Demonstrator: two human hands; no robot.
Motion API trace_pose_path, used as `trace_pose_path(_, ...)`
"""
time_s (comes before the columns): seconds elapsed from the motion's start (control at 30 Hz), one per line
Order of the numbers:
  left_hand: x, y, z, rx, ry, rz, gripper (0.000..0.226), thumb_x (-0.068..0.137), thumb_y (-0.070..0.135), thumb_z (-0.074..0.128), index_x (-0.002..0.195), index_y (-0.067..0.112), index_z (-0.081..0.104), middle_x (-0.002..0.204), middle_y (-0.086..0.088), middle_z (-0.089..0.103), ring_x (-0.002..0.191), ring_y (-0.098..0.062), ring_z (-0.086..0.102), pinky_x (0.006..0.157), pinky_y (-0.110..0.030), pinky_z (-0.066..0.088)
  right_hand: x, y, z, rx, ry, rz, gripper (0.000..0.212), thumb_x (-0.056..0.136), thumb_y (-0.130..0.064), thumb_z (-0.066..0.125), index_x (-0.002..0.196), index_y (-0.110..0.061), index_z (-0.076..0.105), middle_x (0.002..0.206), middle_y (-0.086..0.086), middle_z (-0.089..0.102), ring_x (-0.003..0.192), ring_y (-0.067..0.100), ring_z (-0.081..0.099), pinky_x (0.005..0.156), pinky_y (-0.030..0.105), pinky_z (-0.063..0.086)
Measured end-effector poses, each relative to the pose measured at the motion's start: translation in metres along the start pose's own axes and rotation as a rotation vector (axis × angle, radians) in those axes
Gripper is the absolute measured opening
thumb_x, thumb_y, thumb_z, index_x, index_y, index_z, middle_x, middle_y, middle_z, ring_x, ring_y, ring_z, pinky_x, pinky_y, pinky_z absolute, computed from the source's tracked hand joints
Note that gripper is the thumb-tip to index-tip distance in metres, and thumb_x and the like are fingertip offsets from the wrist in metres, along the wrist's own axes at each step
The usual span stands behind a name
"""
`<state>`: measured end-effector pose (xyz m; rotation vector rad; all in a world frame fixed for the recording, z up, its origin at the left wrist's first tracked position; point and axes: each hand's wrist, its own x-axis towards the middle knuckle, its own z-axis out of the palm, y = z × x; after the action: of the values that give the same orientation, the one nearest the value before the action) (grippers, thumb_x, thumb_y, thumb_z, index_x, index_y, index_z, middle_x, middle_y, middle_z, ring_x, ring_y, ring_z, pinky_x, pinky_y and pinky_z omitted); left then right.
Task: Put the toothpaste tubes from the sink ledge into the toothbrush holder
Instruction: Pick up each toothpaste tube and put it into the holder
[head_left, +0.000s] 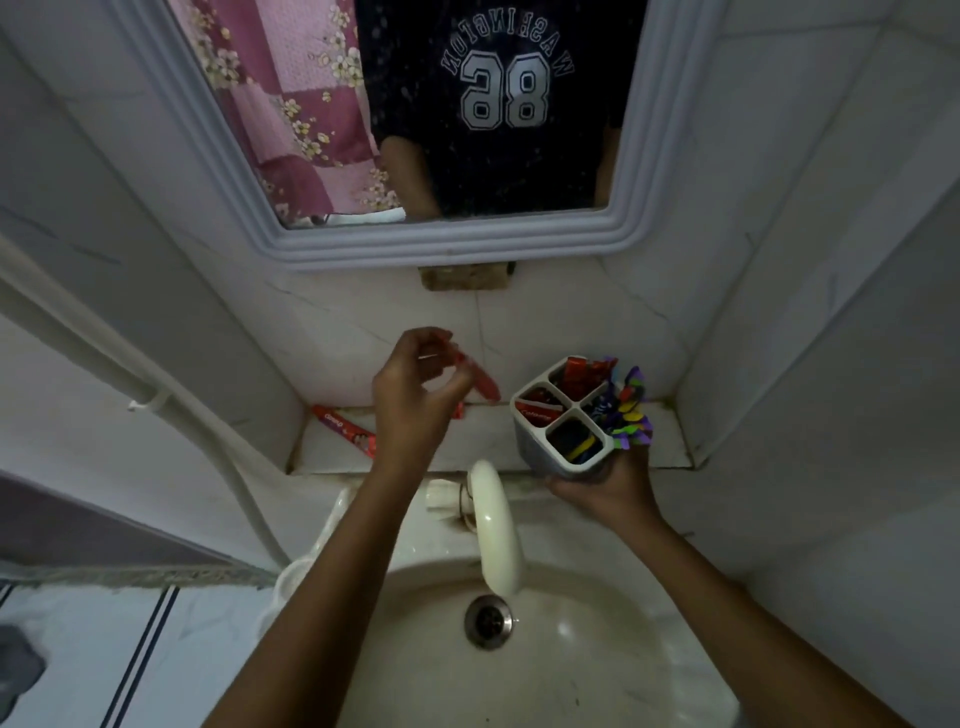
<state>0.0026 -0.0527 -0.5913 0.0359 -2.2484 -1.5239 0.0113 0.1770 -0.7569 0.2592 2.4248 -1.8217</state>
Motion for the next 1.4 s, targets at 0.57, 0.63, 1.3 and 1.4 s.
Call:
trace_pose_path(0.57, 0.017, -0.004, 0.053, 0.239, -0.340, -0.108, 0.045, 0.077, 0.045, 0.075, 0.116, 0.025, 0.064, 0.115, 0.006, 0.062, 0.095, -0.010, 0.060, 0.069, -0.021, 0.046, 0.002, -0.002, -0.001, 0.111, -0.024, -0.003, 0.103, 0.055, -0.002, 0.099, 0.147, 0.010, 0.053, 0.136, 0.014, 0.071, 0.117, 0.008, 0.073, 0.100, 0.014, 0.060)
trace_pose_path(0.63, 0.017, -0.024, 0.030, 0.238, -0.187, -0.192, 0.036, 0.084, 0.042, 0.068, 0.114, 0.023, 0.065, 0.110, 0.006, 0.065, 0.088, -0.010, 0.063, 0.071, -0.023, 0.050, 0.005, 0.002, 0.001, 0.186, -0.039, 0.000, 0.097, 0.063, 0.015, 0.094, 0.149, 0.011, 0.049, 0.130, 0.013, 0.070, 0.095, -0.016, 0.072, 0.085, 0.003, 0.058)
trace_pose_path(1.3, 0.029, -0.104, -0.070, 1.048, -0.392, 0.137, 0.019, 0.094, 0.032, 0.052, 0.105, 0.020, 0.061, 0.090, -0.009, 0.067, 0.081, -0.032, 0.067, 0.066, -0.041, 0.055, -0.005, -0.015, -0.001, 0.029, 0.065, -0.076, 0.115, 0.042, -0.034, 0.093, 0.145, 0.001, 0.056, 0.133, 0.007, 0.070, 0.119, -0.006, 0.068, 0.100, 0.006, 0.052)
trace_pose_path(1.4, 0.016, -0.044, -0.052, 0.656, -0.110, 0.218, 0.014, 0.092, 0.030, 0.058, 0.096, 0.018, 0.062, 0.084, 0.002, 0.068, 0.075, -0.017, 0.063, 0.062, -0.030, 0.050, -0.003, -0.014, -0.001, 0.048, 0.051, -0.083, 0.112, 0.042, -0.024, 0.096, 0.143, 0.002, 0.055, 0.130, 0.006, 0.069, 0.113, -0.026, 0.061, 0.094, 0.000, 0.052)
